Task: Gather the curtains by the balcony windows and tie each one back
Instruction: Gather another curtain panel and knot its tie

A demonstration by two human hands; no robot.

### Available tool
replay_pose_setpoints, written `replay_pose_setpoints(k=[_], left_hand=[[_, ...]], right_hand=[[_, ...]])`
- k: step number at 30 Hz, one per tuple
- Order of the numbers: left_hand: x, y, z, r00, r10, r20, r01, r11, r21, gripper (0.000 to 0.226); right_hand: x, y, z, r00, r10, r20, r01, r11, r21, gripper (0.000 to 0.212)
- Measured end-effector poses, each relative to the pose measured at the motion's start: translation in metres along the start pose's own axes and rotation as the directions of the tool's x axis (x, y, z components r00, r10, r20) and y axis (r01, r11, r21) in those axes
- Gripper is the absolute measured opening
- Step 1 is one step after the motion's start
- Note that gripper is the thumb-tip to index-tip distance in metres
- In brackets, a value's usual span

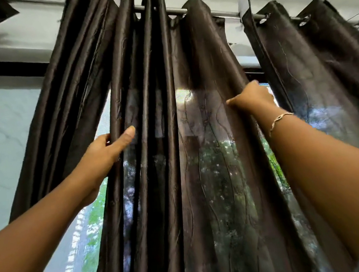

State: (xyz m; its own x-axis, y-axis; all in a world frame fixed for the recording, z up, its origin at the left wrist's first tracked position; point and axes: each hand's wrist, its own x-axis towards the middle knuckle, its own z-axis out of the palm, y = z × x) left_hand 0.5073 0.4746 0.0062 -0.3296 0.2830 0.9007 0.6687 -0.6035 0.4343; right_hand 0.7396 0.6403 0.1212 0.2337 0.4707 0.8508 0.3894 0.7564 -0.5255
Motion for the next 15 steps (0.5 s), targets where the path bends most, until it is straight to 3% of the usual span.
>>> replay_pose_setpoints(k=[2,5,8,11,15], left_hand=[[0.001,-0.006,-0.002,1.0,-0.007,0.008,0.007,1.0,0.015,0.026],[0.0,-0.01,-0.007,0.999,-0.042,0.015,0.042,0.999,-0.005,0.039],[-0.003,-0.009,-0.012,0.999,-0.047,0.017,0.047,0.999,0.001,0.043],[-0.005,-0.008,-0.022,0.998,-0.058,0.022,0.058,0.998,0.011,0.067],[-0.011,-0.004,-0.042,0.994,-0.076,0.073,0.074,0.997,0.035,0.097]], right_hand=[[0.003,0.007,0.001,0.997,0.024,0.076,-0.023,1.0,-0.015,0.057],[-0.003,0.002,0.009,0.996,-0.079,-0.049,0.069,0.981,-0.184,0.035],[-0.018,-0.016,0.027,0.974,-0.215,-0.07,0.189,0.944,-0.269,0.032],[-0.034,-0.045,0.048,0.957,-0.29,0.019,0.287,0.933,-0.217,0.035],[-0.059,-0.105,0.065,0.903,-0.428,-0.019,0.427,0.902,-0.063,0.03]])
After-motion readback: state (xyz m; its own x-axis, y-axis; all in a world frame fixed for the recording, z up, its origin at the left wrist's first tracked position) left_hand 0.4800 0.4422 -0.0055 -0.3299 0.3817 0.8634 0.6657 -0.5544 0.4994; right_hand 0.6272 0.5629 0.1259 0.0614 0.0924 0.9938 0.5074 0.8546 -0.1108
